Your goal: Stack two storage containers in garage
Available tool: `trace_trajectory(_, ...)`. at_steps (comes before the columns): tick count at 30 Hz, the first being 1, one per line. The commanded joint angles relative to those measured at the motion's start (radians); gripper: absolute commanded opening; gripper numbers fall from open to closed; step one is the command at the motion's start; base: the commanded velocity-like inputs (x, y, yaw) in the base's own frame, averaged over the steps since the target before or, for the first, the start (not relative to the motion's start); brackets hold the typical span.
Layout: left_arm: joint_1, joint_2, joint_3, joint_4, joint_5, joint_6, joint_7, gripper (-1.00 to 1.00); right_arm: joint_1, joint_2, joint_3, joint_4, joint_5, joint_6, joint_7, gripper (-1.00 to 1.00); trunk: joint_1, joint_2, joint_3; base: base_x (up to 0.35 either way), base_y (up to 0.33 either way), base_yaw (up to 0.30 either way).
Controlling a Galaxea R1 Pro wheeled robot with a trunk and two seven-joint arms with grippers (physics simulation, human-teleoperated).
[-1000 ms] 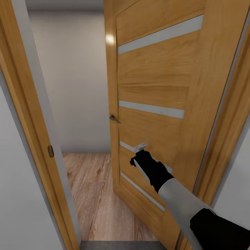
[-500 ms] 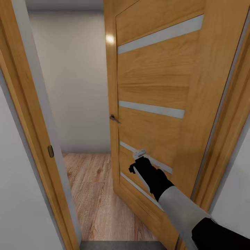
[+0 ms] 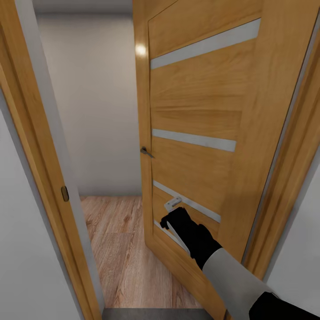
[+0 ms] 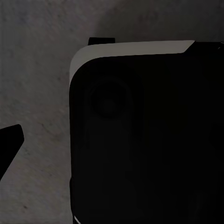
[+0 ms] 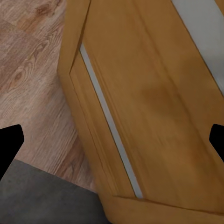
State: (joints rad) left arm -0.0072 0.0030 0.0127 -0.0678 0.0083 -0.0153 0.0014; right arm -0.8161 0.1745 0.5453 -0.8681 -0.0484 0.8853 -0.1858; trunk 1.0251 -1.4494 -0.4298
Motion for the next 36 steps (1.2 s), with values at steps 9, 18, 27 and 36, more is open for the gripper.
trace_trajectory(9,-0.001,0.001,0.001,0.000,0.001,-0.002,0.000,1.00,0.000,0.000,0.002,-0.001,-0.005,0.007,-0.006,1.00,0.000,-0.001,-0.001,0.003,0.000,0.000)
trace_trajectory(18,-0.001,0.002,0.001,0.000,0.001,-0.003,0.000,1.00,0.000,0.000,0.004,-0.002,-0.004,0.026,-0.006,1.00,0.000,-0.001,-0.001,0.232,0.000,0.000)
trace_trajectory(27,-0.001,0.002,0.001,-0.001,0.001,-0.002,0.000,1.00,0.000,0.000,0.004,-0.002,-0.004,0.029,-0.006,1.00,0.000,-0.001,-0.001,0.286,0.000,0.000)
trace_trajectory(36,-0.001,0.001,0.001,0.000,0.001,-0.002,0.000,1.00,0.000,0.000,0.004,-0.006,-0.004,0.030,-0.007,1.00,0.000,-0.001,-0.001,0.038,0.000,0.000)
